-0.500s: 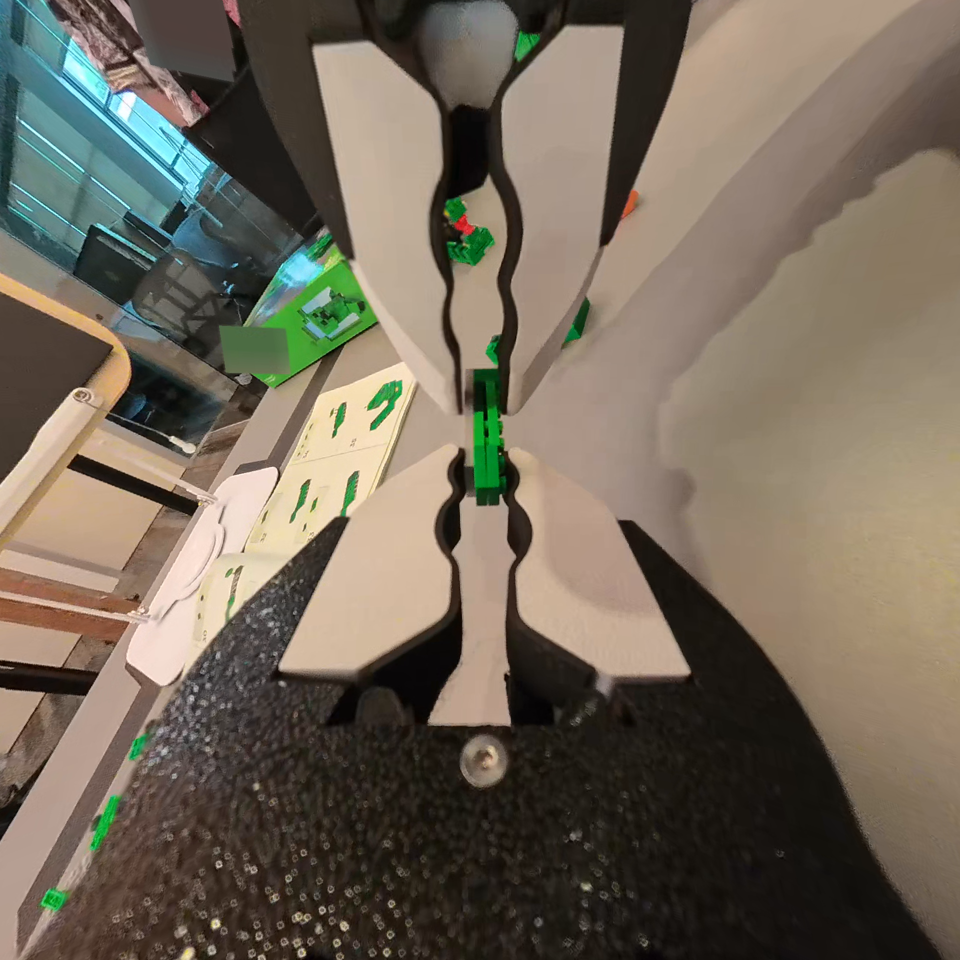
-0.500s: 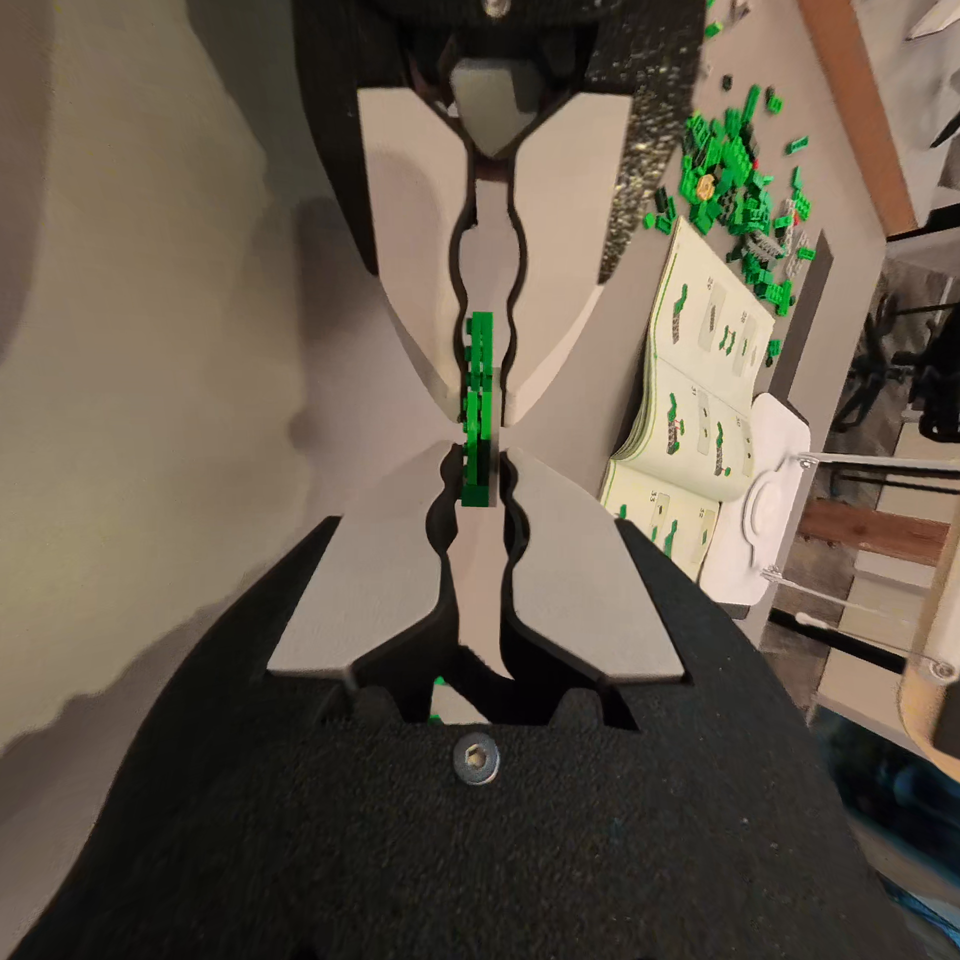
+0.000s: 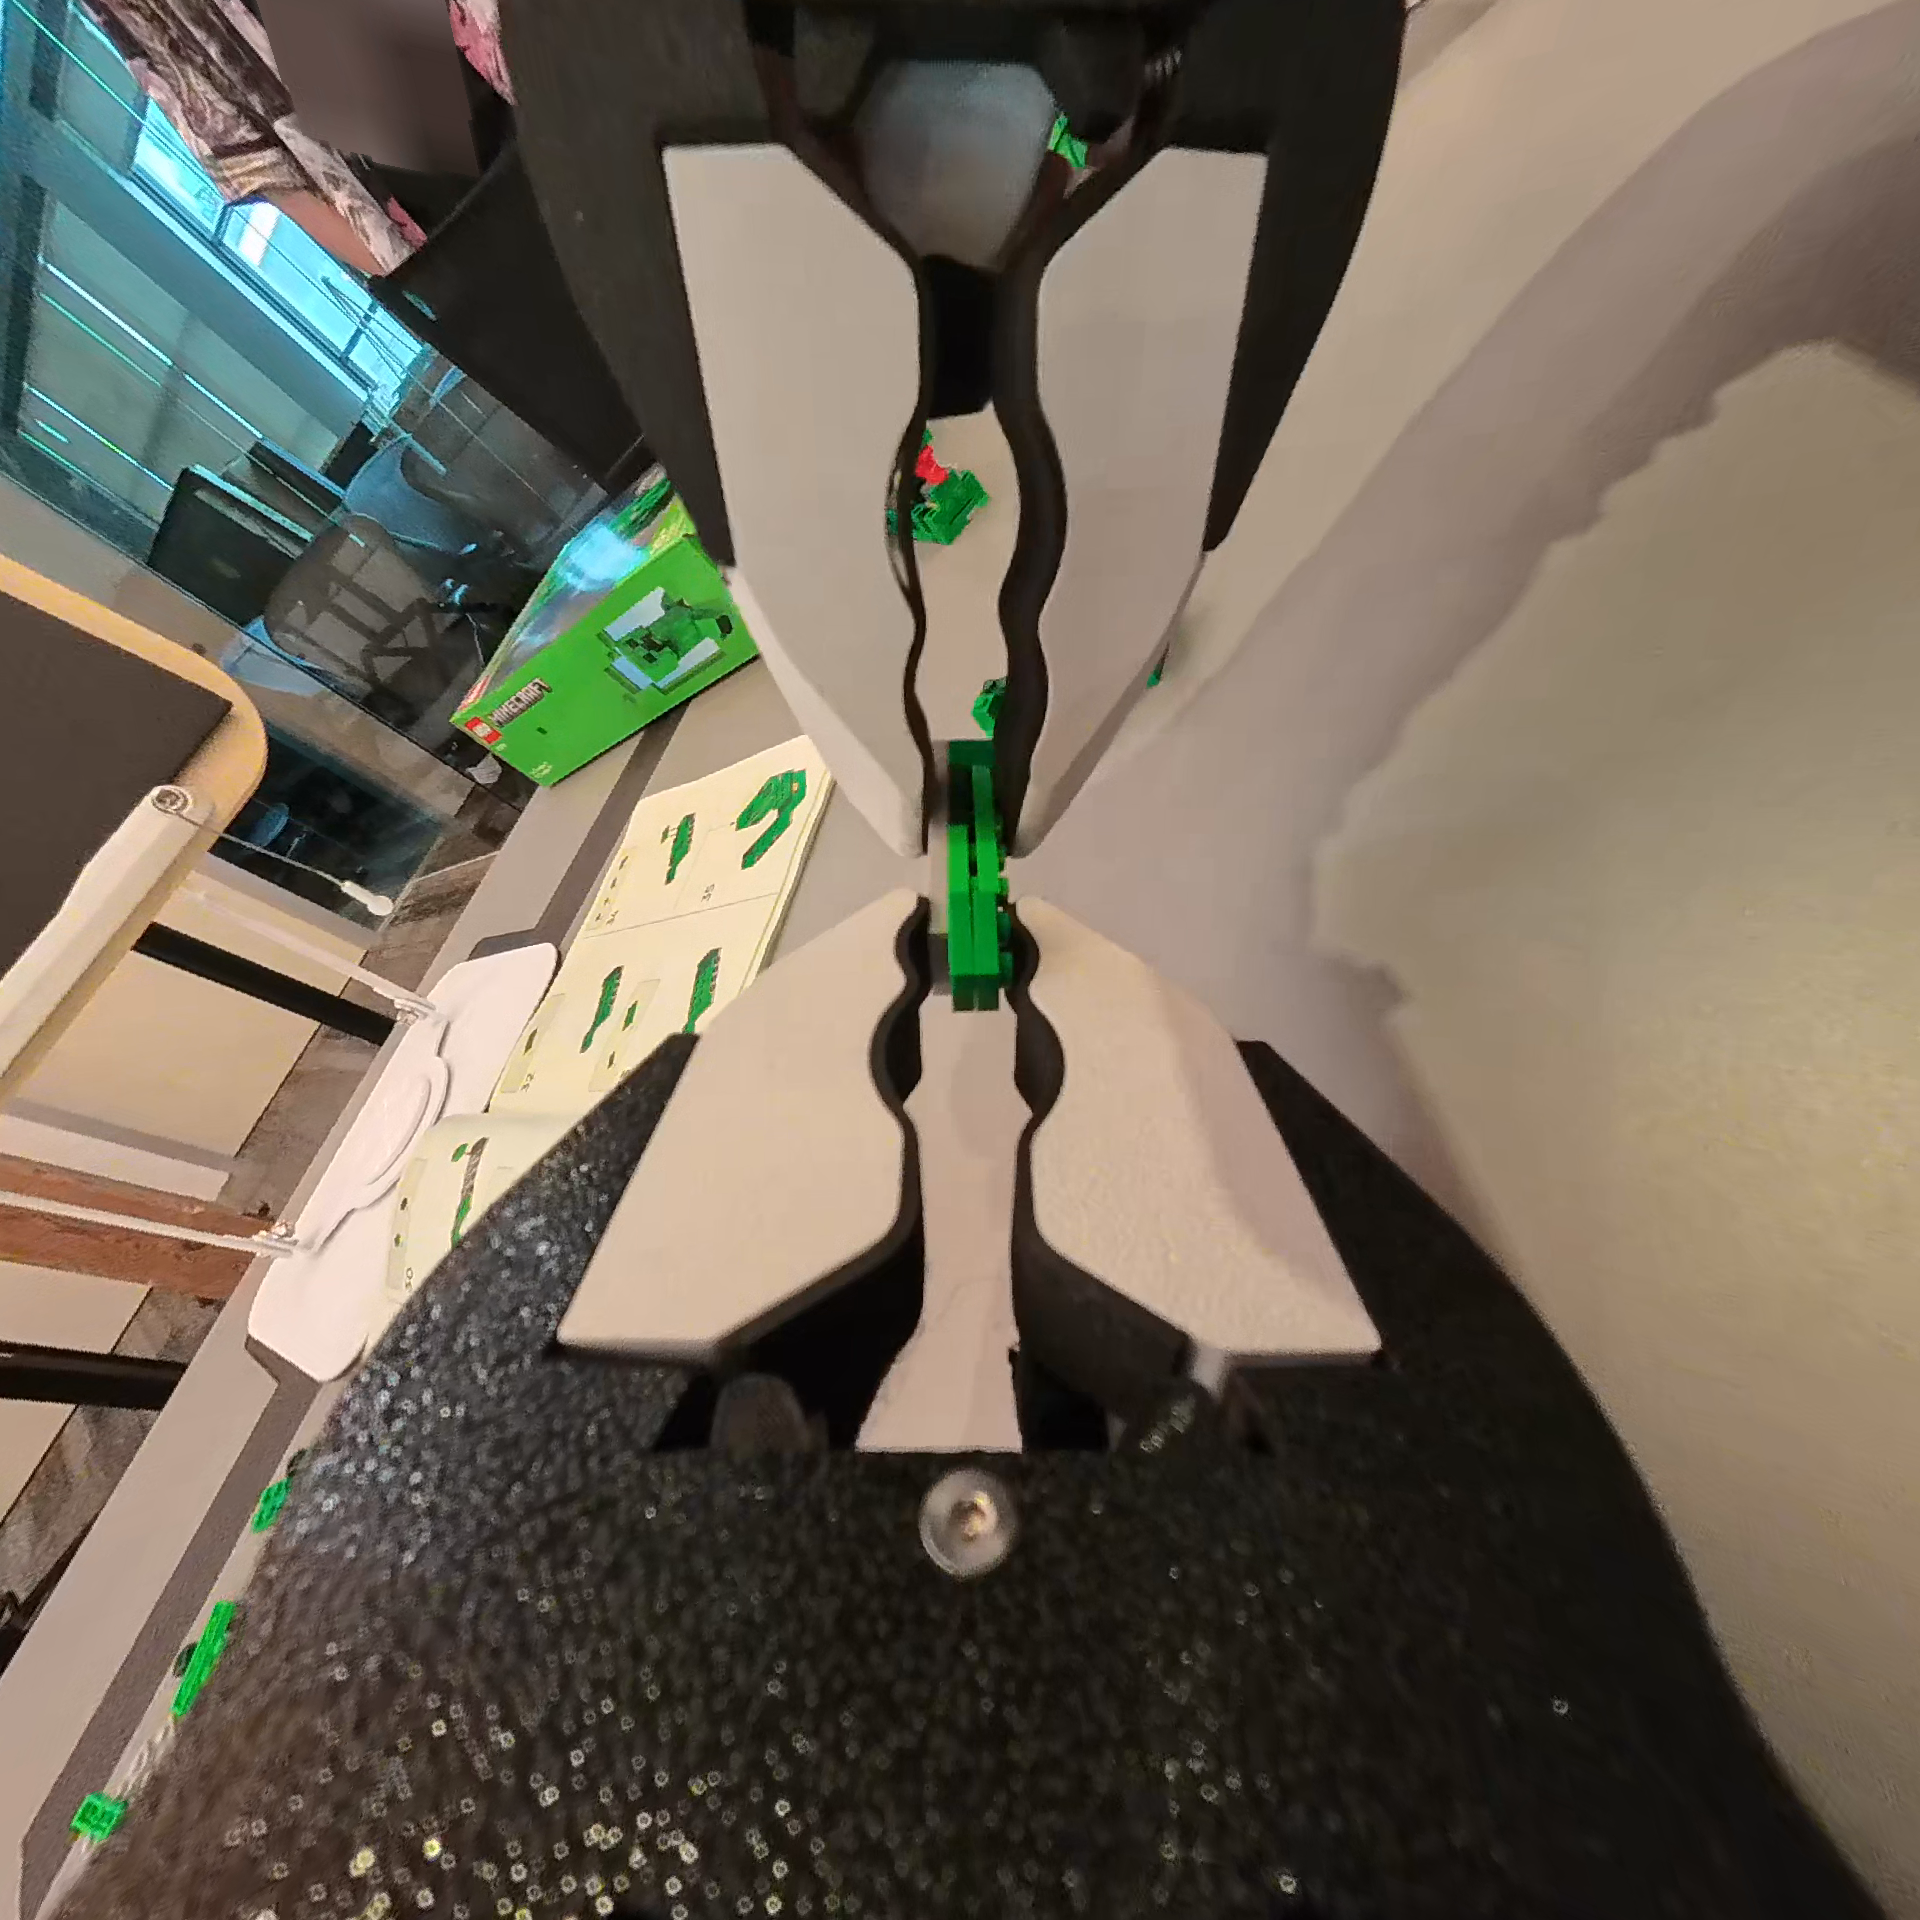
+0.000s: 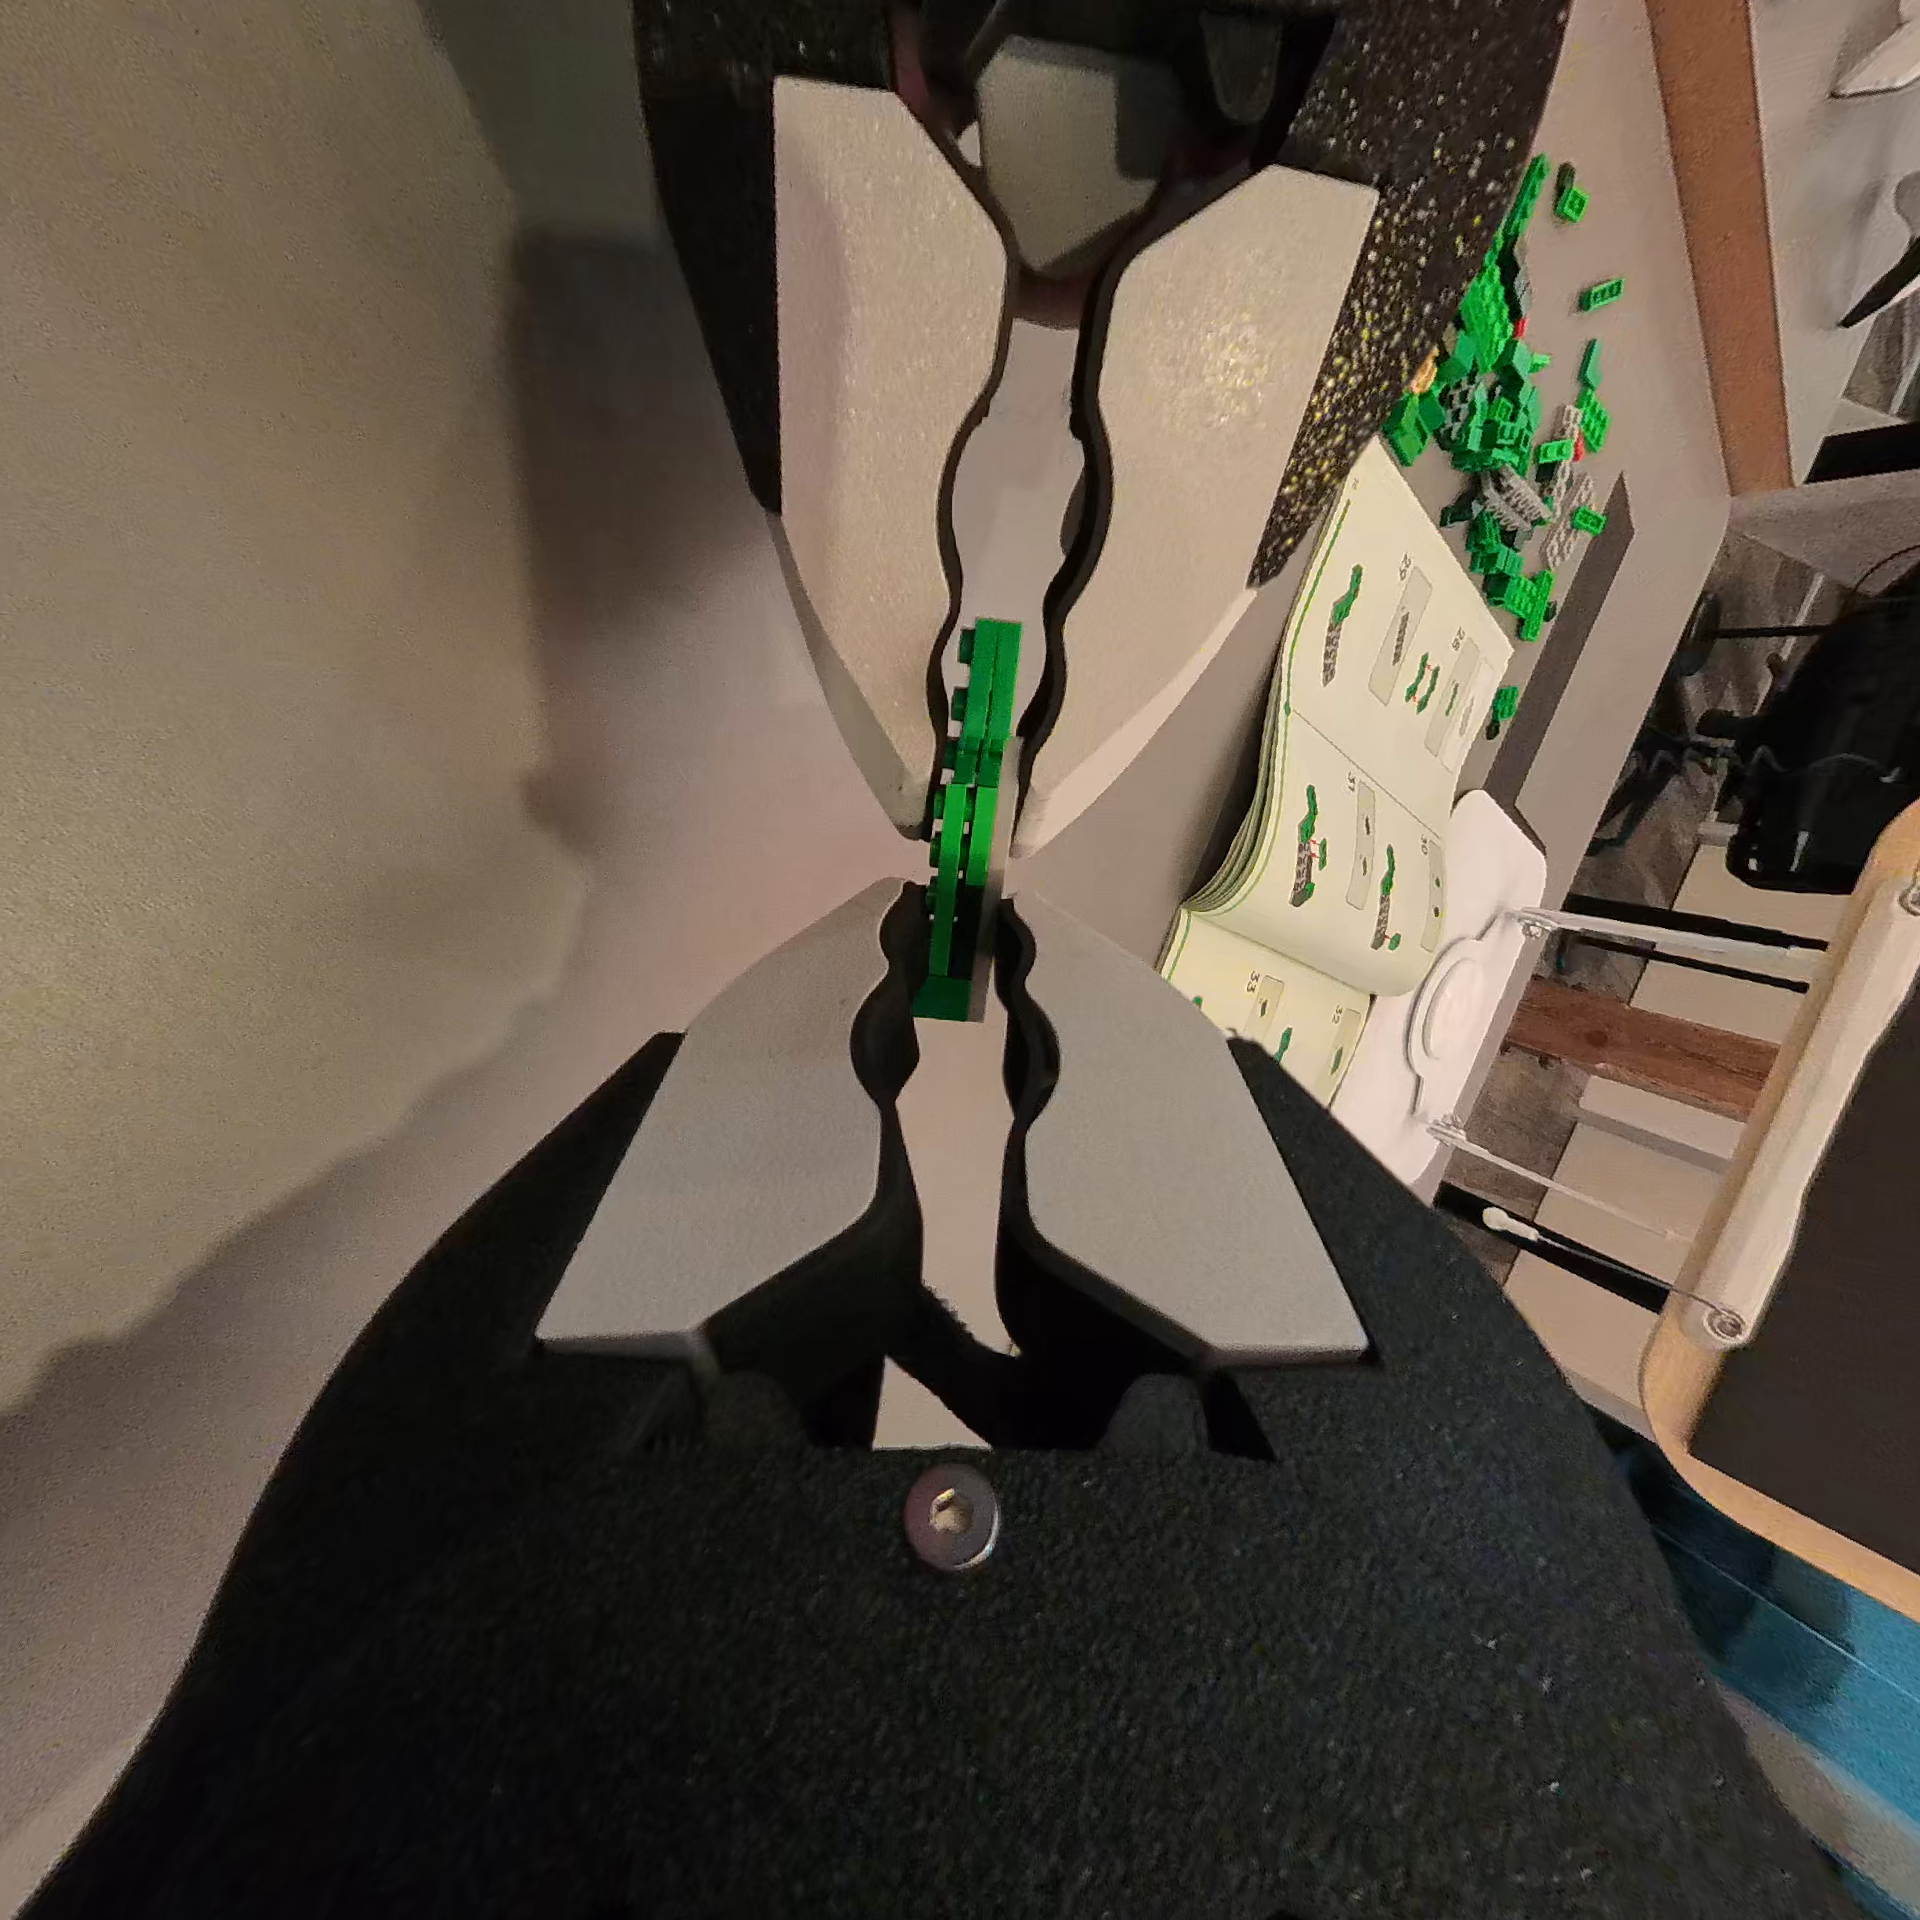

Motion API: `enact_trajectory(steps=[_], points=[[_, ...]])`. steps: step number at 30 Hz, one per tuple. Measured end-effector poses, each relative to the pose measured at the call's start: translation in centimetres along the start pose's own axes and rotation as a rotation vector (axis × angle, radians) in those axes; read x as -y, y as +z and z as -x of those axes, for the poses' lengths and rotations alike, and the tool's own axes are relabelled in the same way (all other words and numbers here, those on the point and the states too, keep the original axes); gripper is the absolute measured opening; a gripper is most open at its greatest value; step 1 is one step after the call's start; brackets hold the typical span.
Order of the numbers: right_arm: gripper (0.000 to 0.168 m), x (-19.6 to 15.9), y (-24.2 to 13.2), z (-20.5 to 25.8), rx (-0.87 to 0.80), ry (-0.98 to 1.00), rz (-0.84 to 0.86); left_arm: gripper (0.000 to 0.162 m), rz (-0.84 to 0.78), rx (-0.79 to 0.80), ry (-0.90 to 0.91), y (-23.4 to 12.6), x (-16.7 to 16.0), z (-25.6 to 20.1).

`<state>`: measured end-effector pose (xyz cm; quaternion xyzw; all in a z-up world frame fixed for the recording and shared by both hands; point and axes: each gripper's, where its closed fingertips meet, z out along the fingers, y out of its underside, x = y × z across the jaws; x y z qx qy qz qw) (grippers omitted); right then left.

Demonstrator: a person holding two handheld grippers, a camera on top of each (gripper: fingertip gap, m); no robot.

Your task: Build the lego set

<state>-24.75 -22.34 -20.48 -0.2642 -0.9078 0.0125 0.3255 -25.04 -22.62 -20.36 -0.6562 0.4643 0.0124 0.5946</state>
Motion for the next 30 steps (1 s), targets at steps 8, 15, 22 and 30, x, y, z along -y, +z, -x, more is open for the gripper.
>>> enact_trajectory(steps=[8,15,22,30], points=[[0.011,-0.6,0.5,0.5,0.013,-0.049,0.083,0.022,-0.031,0.047,-0.005,0.3,1.1,0.1],[0.011,-0.8,0.8,0.7,0.036,-0.044,0.137,0.016,0.04,0.035,0.023,0.7,0.4,-0.3],[0.011,-1.0,0.9,0.6,0.036,-0.062,0.195,0.026,0.093,0.093,0.067,0.7,0.2,0.2],[0.011,-1.9,0.2,-0.1,0.0,-0.04,0.24,0.024,0.159,0.125,0.057,0.5,-0.7,0.9]])
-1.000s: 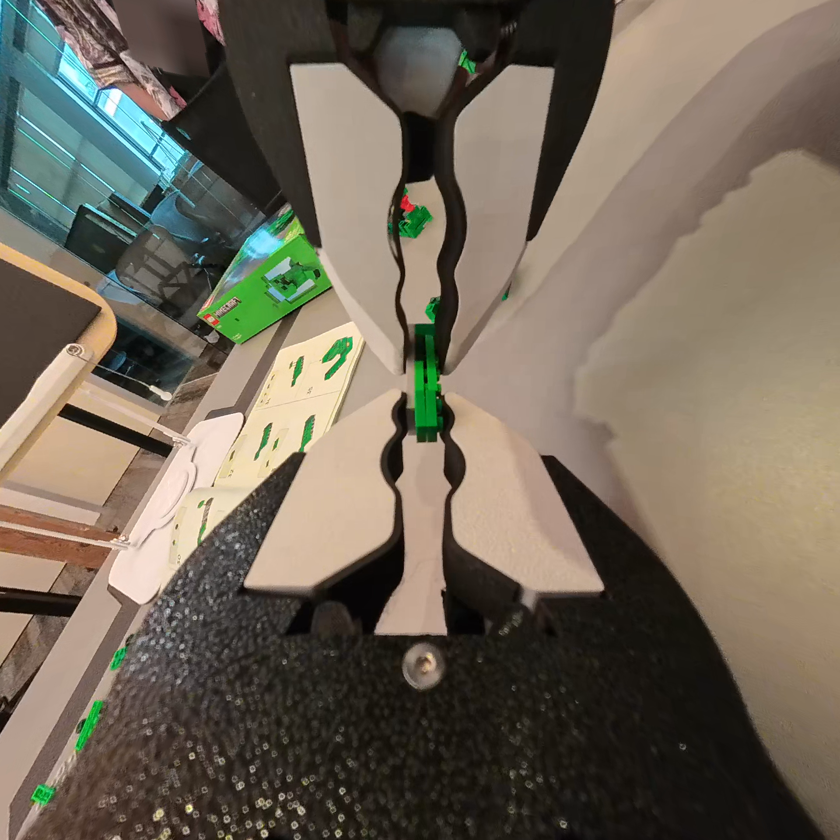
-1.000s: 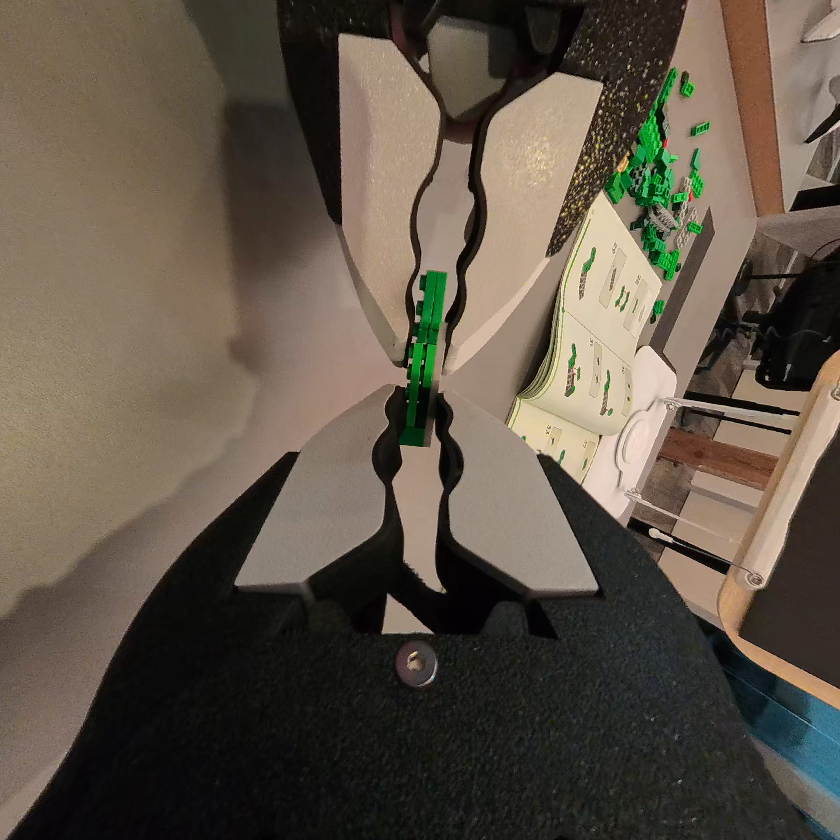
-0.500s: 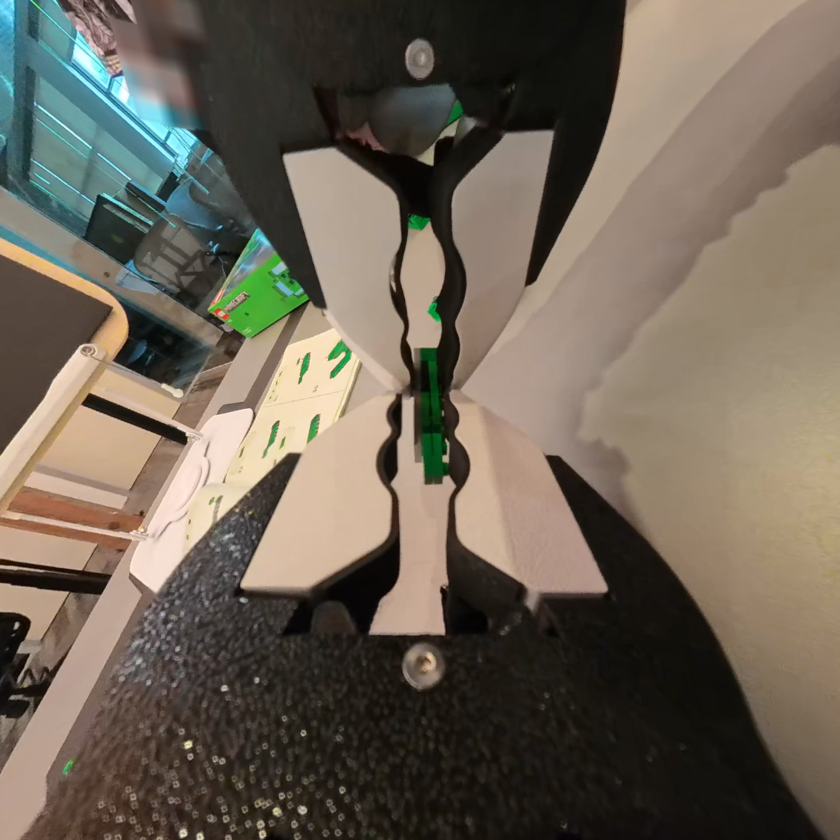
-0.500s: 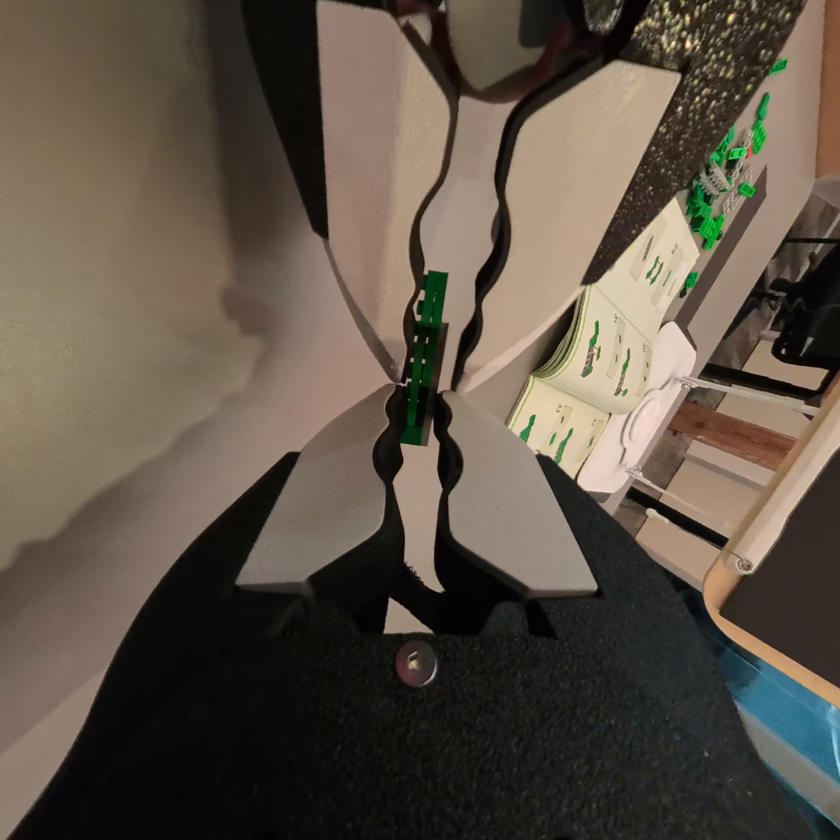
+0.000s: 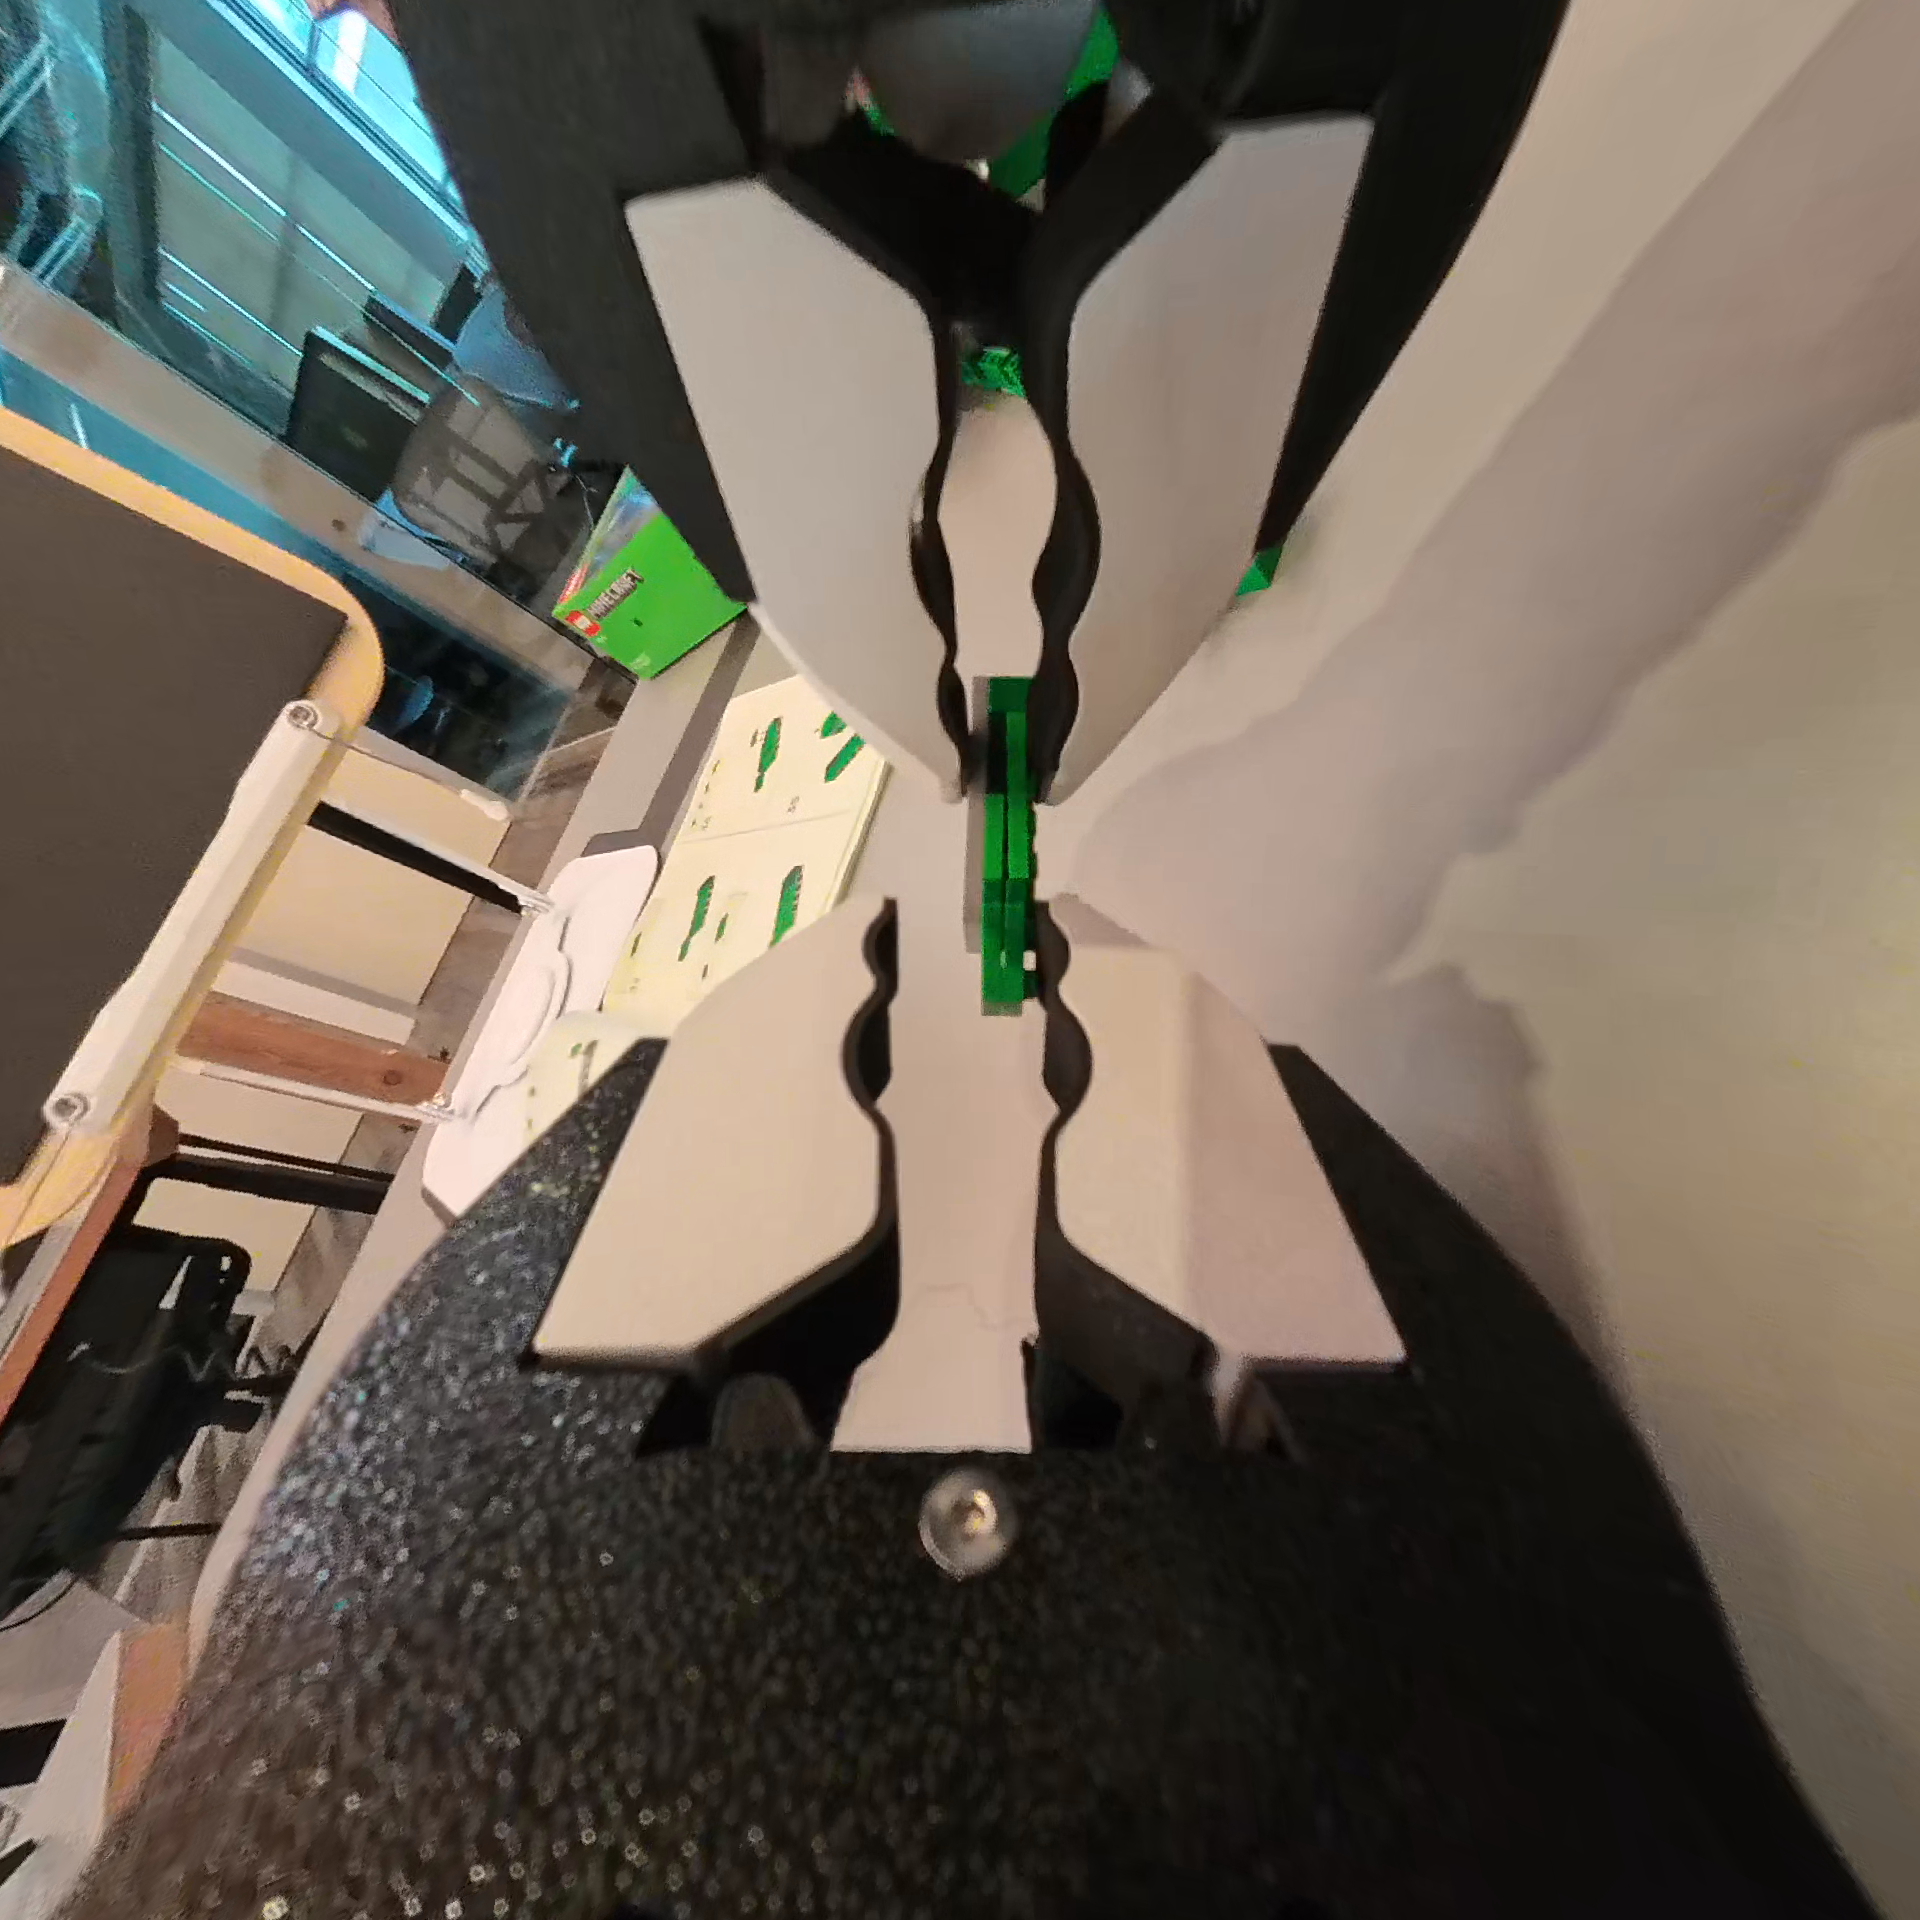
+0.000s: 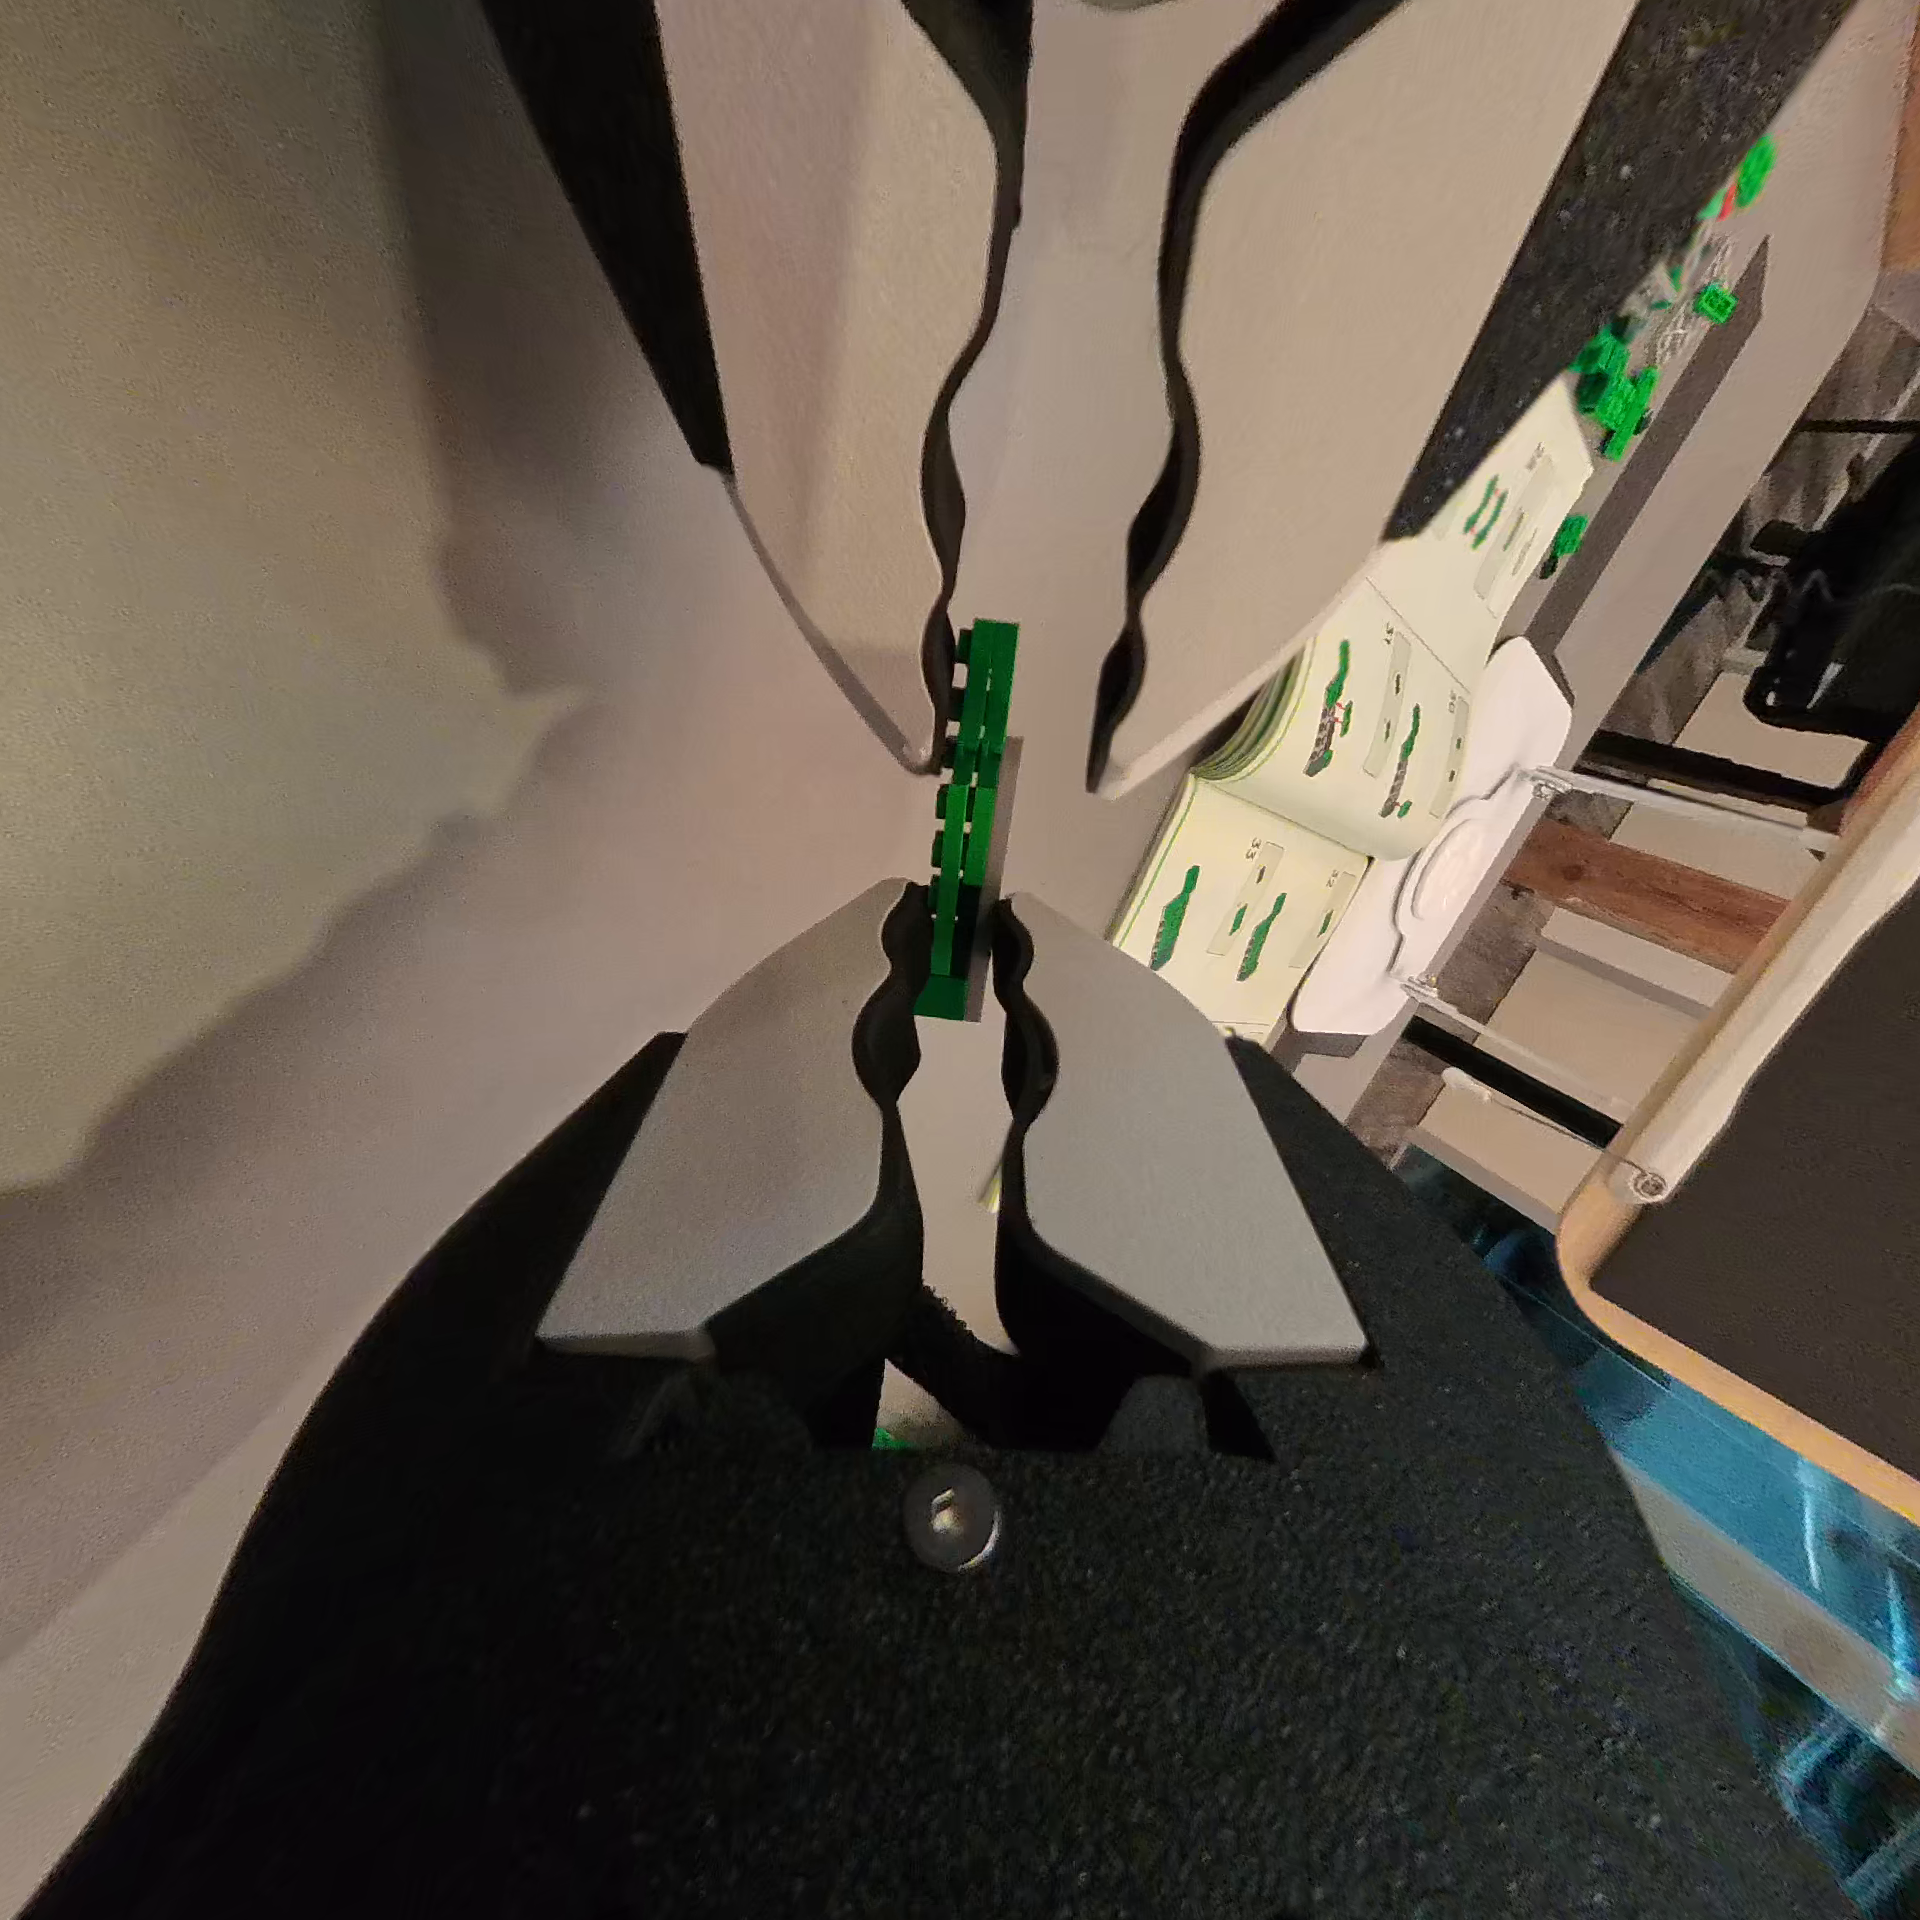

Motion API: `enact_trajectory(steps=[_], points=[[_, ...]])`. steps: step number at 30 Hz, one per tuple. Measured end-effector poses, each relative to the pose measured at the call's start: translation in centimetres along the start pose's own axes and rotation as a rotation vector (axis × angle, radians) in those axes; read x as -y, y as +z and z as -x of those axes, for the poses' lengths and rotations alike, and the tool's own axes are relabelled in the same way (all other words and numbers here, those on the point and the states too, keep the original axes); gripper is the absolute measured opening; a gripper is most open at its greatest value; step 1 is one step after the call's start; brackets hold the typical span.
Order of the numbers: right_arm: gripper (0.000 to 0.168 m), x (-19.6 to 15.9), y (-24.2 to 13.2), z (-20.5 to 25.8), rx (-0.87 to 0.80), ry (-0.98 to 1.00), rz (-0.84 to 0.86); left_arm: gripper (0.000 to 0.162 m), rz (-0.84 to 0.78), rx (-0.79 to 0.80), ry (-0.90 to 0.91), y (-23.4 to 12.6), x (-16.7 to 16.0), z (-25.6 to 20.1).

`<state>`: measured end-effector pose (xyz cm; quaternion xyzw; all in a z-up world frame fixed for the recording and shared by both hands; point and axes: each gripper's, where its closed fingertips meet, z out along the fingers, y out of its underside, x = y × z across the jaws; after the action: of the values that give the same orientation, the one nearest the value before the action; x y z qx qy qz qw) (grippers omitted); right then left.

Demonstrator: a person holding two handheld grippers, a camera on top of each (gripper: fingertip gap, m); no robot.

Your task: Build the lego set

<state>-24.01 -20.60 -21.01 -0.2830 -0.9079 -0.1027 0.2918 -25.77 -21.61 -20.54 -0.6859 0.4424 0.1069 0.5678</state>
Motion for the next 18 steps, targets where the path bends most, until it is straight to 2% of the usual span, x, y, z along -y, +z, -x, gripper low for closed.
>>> enact_trajectory(steps=[3,5,13,16,18], points=[[0.011,0.0,-0.3,-0.2,-0.018,0.025,-0.033,0.012,-0.011,0.007,0.045,0.0,0.1,-0.2],[0.011,0.1,-0.5,-0.6,-0.041,0.046,-0.072,0.012,-0.031,0.022,0.06,-0.3,0.4,0.0],[0.016,0.9,-2.2,-2.1,-0.116,0.265,-0.359,0.012,-0.175,-0.022,-0.145,-1.3,1.4,1.1],[0.043,0.8,-3.2,-2.6,-0.141,0.353,-0.484,0.011,-0.268,-0.046,-0.242,-2.1,2.3,1.7],[0.051,1.1,-4.0,-2.3,-0.086,0.434,-0.623,0.011,-0.334,-0.086,-0.305,-2.6,2.8,1.8]])
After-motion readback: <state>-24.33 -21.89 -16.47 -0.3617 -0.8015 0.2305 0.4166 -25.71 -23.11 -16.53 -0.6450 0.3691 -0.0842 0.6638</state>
